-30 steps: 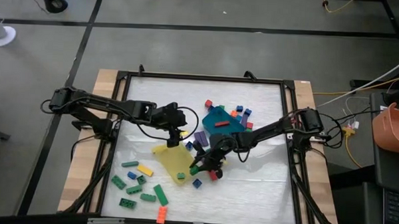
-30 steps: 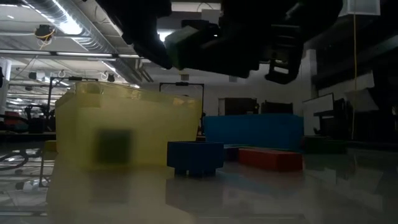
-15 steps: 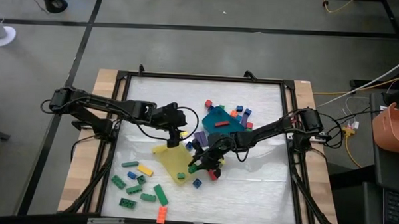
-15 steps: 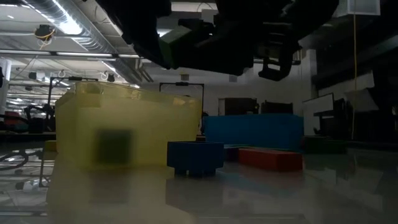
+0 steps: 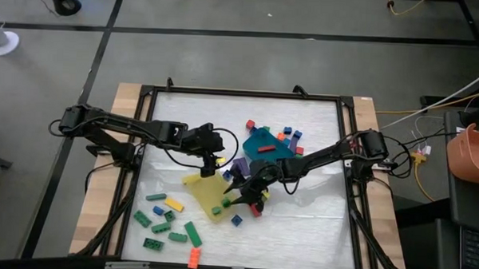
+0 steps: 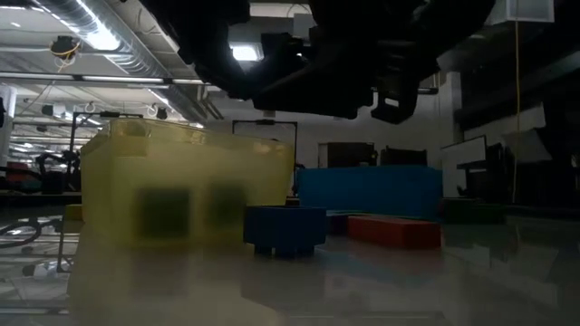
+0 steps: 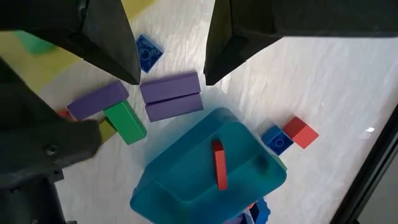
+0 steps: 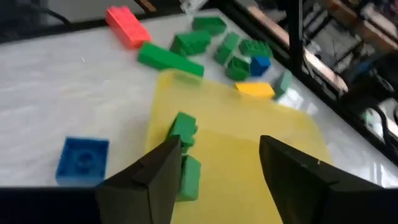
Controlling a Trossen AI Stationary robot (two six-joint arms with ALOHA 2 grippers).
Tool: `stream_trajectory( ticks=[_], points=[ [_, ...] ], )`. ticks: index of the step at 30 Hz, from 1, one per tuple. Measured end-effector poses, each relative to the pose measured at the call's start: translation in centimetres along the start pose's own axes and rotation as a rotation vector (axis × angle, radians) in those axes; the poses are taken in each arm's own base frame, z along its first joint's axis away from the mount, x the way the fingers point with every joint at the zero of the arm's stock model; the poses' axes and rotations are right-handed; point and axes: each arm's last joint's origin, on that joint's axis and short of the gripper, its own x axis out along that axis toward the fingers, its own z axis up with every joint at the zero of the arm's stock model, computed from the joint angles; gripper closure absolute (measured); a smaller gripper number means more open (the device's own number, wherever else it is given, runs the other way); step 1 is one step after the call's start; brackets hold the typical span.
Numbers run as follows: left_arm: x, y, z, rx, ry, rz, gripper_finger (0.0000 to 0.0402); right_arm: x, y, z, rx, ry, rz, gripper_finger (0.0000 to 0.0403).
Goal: Sort blocks by size
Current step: Put the large violet wooden block into the blue bin
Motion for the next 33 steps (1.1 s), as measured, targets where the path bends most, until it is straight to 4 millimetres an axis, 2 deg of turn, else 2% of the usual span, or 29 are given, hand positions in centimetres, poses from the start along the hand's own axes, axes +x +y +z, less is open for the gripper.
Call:
stream_trajectory(
  ticks=[6,10,16,21,28,33],
  points=[
    [0.0,0.0,0.0,-0.019,-0.003,-0.002,0.0234,-2.3,-0.5,1.0,0.021,0.165,-0.085,0.0189],
    [0.0,-0.2,0.1,-0.002,-0.003,-0.044,0.0234,-4.7,-0.8,2.1,0.090,0.272,-0.143,0.0189],
    [1.2,0.1,0.4,0.039,-0.022,-0.078,0.0234,-8.5,-0.7,3.2,0.183,0.432,-0.195,0.0189],
    [4.0,1.0,0.0,0.077,0.013,-0.159,0.0234,-11.4,-0.6,4.2,0.255,0.483,-0.235,0.0189],
    [8.8,2.2,-1.1,0.039,0.063,-0.186,0.0234,-14.9,-0.4,5.7,0.300,0.479,-0.265,0.0189],
    [10.7,3.2,-2.0,0.007,0.114,-0.167,0.0234,-16.8,-0.3,6.4,0.300,0.466,-0.272,0.0189]
  ],
)
